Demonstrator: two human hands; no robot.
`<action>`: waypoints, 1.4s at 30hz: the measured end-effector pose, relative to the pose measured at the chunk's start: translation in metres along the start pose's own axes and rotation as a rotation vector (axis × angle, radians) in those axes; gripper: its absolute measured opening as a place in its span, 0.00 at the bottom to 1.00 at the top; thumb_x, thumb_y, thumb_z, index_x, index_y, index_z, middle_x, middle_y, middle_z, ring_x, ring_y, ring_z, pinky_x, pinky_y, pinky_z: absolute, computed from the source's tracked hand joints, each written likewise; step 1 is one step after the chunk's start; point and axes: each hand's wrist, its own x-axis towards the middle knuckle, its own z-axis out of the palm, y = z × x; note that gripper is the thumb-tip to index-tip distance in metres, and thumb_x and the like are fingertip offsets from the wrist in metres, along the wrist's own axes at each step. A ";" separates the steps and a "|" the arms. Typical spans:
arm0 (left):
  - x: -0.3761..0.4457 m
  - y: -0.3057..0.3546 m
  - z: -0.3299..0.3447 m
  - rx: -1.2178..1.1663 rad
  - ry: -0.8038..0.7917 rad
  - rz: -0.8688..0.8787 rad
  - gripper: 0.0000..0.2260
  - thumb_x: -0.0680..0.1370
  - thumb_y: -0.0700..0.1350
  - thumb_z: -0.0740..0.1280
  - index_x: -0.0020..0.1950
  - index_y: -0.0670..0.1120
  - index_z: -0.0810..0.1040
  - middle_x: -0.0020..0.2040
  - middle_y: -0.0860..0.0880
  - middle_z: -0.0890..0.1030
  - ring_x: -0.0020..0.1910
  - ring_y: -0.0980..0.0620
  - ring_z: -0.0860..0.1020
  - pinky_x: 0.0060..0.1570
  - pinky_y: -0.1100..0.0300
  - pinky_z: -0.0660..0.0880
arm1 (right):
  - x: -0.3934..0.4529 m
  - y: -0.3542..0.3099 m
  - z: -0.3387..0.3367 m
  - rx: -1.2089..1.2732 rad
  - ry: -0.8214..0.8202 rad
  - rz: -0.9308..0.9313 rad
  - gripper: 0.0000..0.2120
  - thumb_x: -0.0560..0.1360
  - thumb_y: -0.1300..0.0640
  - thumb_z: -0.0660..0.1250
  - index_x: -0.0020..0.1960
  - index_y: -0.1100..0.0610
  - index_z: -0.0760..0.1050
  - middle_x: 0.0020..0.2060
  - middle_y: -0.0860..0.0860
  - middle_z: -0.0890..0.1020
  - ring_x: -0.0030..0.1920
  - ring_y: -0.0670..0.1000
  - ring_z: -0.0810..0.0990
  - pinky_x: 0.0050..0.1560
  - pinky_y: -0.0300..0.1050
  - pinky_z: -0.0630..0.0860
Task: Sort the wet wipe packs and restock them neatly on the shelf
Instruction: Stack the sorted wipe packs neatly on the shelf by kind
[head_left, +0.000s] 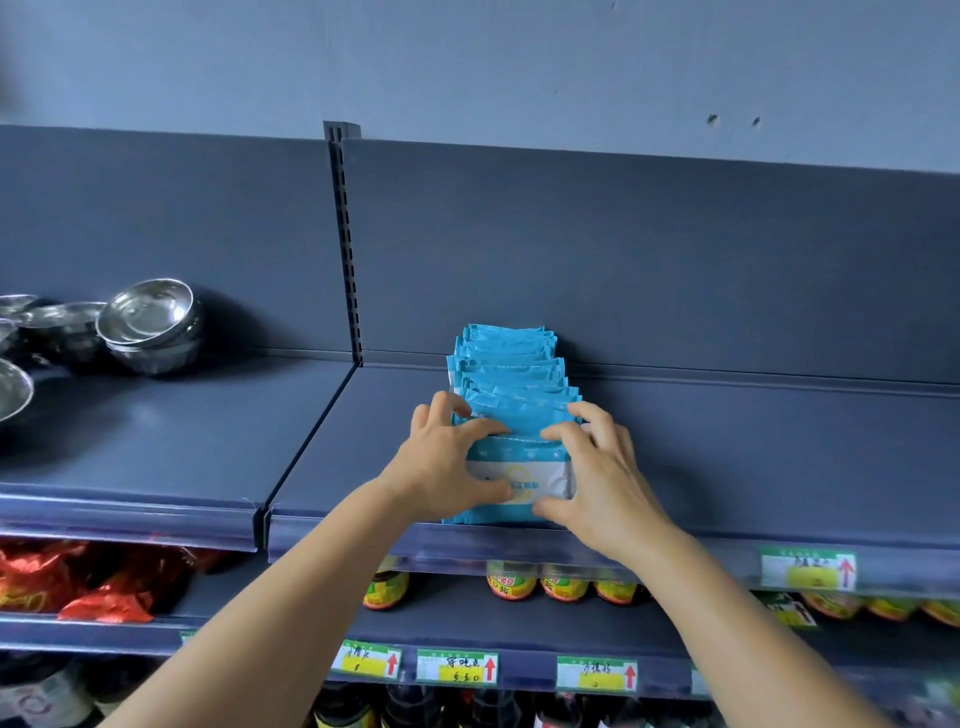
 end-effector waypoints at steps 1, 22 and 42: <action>0.000 0.001 0.003 -0.021 0.033 -0.016 0.37 0.68 0.58 0.74 0.73 0.59 0.60 0.63 0.52 0.58 0.65 0.51 0.57 0.67 0.57 0.63 | 0.000 -0.001 0.000 0.015 0.008 0.021 0.37 0.66 0.48 0.75 0.70 0.51 0.62 0.72 0.43 0.50 0.72 0.47 0.54 0.64 0.41 0.66; 0.052 -0.016 -0.012 -0.580 -0.048 -0.408 0.42 0.75 0.68 0.58 0.79 0.48 0.44 0.78 0.49 0.57 0.75 0.48 0.60 0.72 0.51 0.60 | 0.075 0.035 -0.010 0.772 -0.202 0.458 0.42 0.76 0.36 0.58 0.78 0.49 0.37 0.78 0.46 0.50 0.76 0.48 0.53 0.73 0.50 0.52; 0.098 -0.023 -0.017 -0.519 -0.135 -0.386 0.40 0.76 0.67 0.55 0.79 0.48 0.43 0.78 0.49 0.57 0.75 0.47 0.58 0.72 0.54 0.55 | 0.109 0.030 -0.002 0.864 -0.281 0.406 0.39 0.77 0.36 0.56 0.78 0.50 0.42 0.77 0.44 0.53 0.75 0.46 0.56 0.72 0.44 0.53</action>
